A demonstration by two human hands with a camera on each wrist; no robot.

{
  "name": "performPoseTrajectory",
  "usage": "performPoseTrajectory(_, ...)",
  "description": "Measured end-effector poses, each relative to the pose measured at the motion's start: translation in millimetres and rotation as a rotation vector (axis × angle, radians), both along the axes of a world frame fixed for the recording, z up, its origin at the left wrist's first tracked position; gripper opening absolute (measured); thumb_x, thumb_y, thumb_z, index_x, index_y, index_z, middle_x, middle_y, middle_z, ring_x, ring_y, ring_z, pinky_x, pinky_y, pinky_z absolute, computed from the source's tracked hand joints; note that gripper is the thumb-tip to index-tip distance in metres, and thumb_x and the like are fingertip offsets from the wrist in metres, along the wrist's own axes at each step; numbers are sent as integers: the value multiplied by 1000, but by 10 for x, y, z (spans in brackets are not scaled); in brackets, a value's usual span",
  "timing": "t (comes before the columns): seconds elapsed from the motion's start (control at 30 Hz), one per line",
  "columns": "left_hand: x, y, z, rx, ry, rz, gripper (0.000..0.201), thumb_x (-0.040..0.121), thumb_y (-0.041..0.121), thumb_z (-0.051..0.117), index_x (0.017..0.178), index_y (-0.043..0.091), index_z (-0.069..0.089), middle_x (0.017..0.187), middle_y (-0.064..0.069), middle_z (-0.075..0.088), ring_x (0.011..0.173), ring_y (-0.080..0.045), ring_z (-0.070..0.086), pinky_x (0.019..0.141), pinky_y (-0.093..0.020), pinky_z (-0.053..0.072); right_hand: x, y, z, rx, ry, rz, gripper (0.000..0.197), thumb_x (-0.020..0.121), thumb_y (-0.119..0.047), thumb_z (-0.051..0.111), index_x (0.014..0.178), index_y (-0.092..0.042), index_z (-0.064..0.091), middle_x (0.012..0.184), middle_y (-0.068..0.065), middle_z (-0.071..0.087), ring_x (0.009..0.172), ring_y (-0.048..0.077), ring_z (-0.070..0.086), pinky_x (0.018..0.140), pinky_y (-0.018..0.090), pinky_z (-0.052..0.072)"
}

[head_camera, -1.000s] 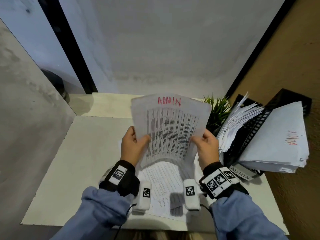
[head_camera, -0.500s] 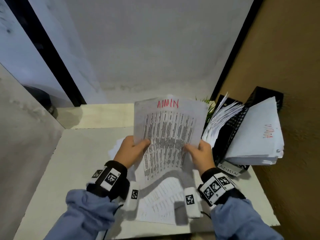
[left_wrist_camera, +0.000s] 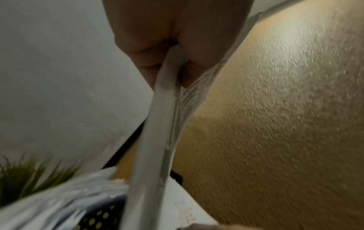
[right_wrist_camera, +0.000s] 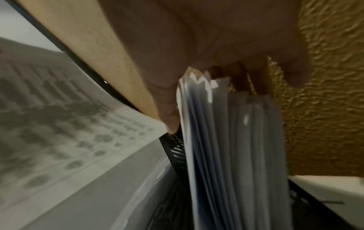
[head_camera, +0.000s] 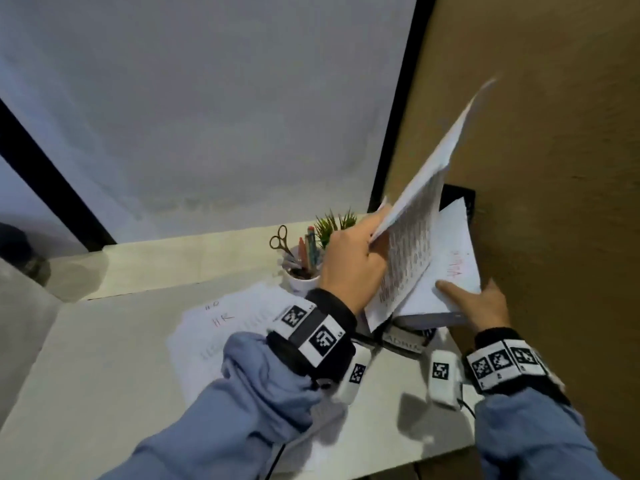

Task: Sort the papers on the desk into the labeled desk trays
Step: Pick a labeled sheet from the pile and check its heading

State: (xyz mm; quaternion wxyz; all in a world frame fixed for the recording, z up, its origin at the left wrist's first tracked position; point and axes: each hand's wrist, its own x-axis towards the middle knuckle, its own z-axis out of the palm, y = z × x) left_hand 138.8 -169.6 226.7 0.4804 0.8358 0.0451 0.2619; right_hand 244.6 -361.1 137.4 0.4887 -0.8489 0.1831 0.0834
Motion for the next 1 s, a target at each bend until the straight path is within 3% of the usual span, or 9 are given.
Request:
performPoseTrajectory(0.1, 185, -269, -148, 100, 27, -32, 58, 80, -2, 45, 136, 15, 51, 125, -10, 63, 103, -25, 64, 87, -34, 55, -18, -23, -106, 71, 9, -2, 51, 69, -13, 79, 112, 4, 61, 110, 18, 65, 100, 32, 63, 91, 44, 50)
performPoseTrajectory(0.27, 377, -560, -420, 191, 88, -8, 63, 79, -1, 53, 139, 18, 46, 119, -18, 64, 106, -35, 61, 87, -46, 51, -95, 3, -2, 84, -179, 147, 8, 77, 1, 64, 84, -3, 63, 86, 18, 65, 79, 27, 59, 64, 34, 44)
performPoseTrajectory(0.37, 428, -685, -547, 156, 197, -43, 69, 77, -6, 49, 141, 20, 44, 119, -20, 63, 101, -41, 60, 85, -46, 50, -119, 23, 56, 114, -262, 210, 15, 79, 2, 63, 88, -9, 63, 90, 17, 67, 86, 26, 63, 75, 43, 50)
performPoseTrajectory(0.53, 536, -761, -877, 21, 286, -50, 77, 74, -3, 39, 141, 37, 38, 121, -16, 63, 104, -36, 61, 88, -44, 51, -91, 44, 235, 143, -310, 255, 30, 90, 4, 53, 120, 5, 54, 130, 26, 53, 117, 27, 52, 89, 29, 39)
performPoseTrajectory(0.6, 600, -761, -1015, -26, 300, -40, 79, 74, -6, 38, 142, 34, 38, 126, -15, 60, 108, -34, 59, 92, -41, 50, -83, 16, 329, 134, -358, 228, 24, 88, 1, 56, 112, -2, 58, 123, 24, 58, 104, 24, 56, 81, 27, 40)
performPoseTrajectory(0.67, 668, -756, -1106, -35, 355, -48, 80, 76, -10, 38, 145, 31, 33, 129, -16, 57, 111, -34, 57, 95, -38, 48, -100, 6, 412, 61, -423, 295, 14, 83, -2, 61, 95, -9, 64, 99, 16, 67, 86, 22, 58, 72, 28, 42)
performPoseTrajectory(0.77, 730, -757, -1181, 32, 475, -149, 74, 85, -5, 41, 149, 26, 22, 131, -19, 52, 113, -35, 55, 96, -39, 45, -109, 38, 402, -36, -462, 323, 15, 77, 2, 58, 80, -13, 59, 78, 9, 64, 75, 28, 58, 65, 30, 43)
performPoseTrajectory(0.9, 725, -745, -1280, 159, 587, -243, 68, 87, 6, 49, 148, 11, 19, 146, -17, 37, 125, -35, 47, 103, -39, 41, -118, 71, 294, -238, -430, 338, 14, 80, -8, 55, 92, -11, 53, 85, 16, 62, 77, 33, 58, 65, 33, 43)
performPoseTrajectory(1.0, 708, -706, -1378, 190, 653, -272, 63, 84, 6, 53, 141, 8, 26, 130, -21, 51, 114, -37, 54, 94, -44, 47, -92, 73, 194, -292, -284, 351, 29, 79, -6, 53, 108, -6, 48, 105, 23, 61, 93, 39, 58, 73, 36, 45)
